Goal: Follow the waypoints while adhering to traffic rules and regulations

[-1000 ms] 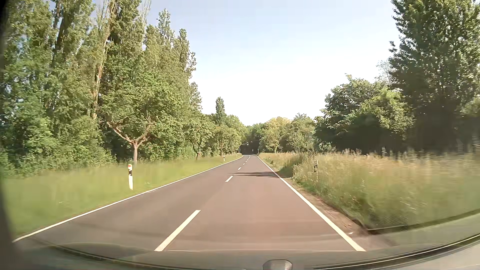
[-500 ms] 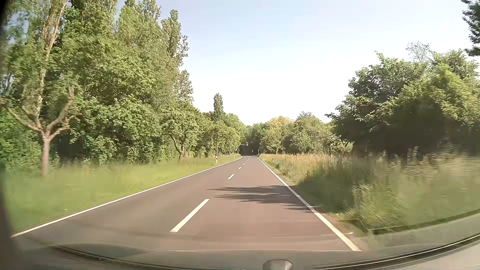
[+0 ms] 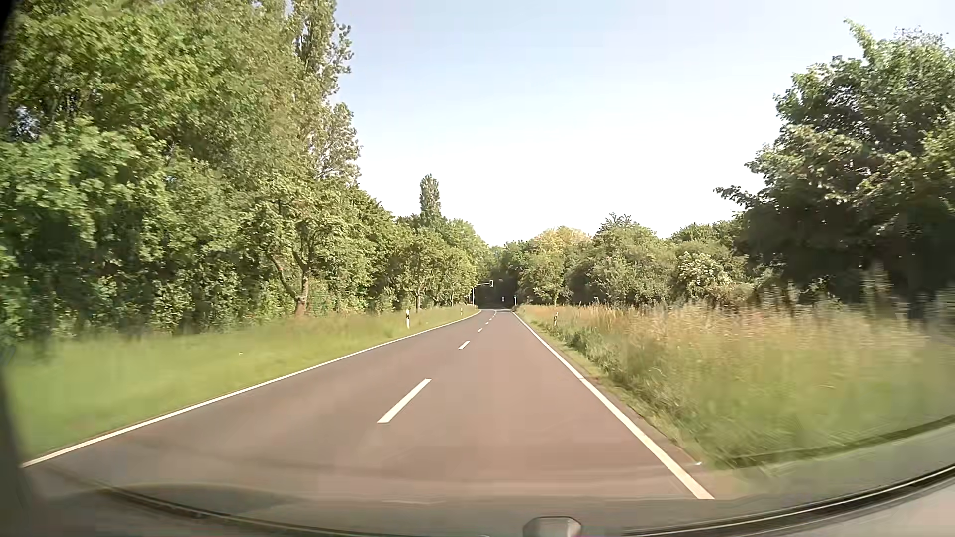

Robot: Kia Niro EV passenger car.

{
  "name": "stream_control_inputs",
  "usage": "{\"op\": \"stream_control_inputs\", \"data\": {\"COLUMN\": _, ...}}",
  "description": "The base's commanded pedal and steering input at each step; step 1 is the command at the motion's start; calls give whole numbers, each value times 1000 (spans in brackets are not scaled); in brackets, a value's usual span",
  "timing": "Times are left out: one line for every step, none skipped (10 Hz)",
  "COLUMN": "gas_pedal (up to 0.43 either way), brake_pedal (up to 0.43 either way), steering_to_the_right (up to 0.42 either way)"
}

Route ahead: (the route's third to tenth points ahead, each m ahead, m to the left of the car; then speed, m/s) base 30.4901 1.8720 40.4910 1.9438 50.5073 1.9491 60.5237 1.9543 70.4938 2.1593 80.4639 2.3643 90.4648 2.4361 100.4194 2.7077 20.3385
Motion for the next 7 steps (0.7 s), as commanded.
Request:
{"op": "stream_control_inputs", "data": {"gas_pedal": 47, "brake_pedal": 18, "steering_to_the_right": 0}}
{"op": "stream_control_inputs", "data": {"gas_pedal": 47, "brake_pedal": 18, "steering_to_the_right": 0}}
{"op": "stream_control_inputs", "data": {"gas_pedal": 47, "brake_pedal": 18, "steering_to_the_right": 0}}
{"op": "stream_control_inputs", "data": {"gas_pedal": 47, "brake_pedal": 18, "steering_to_the_right": 0}}
{"op": "stream_control_inputs", "data": {"gas_pedal": 47, "brake_pedal": 18, "steering_to_the_right": -1}}
{"op": "stream_control_inputs", "data": {"gas_pedal": 47, "brake_pedal": 18, "steering_to_the_right": 0}}
{"op": "stream_control_inputs", "data": {"gas_pedal": 47, "brake_pedal": 18, "steering_to_the_right": 0}}
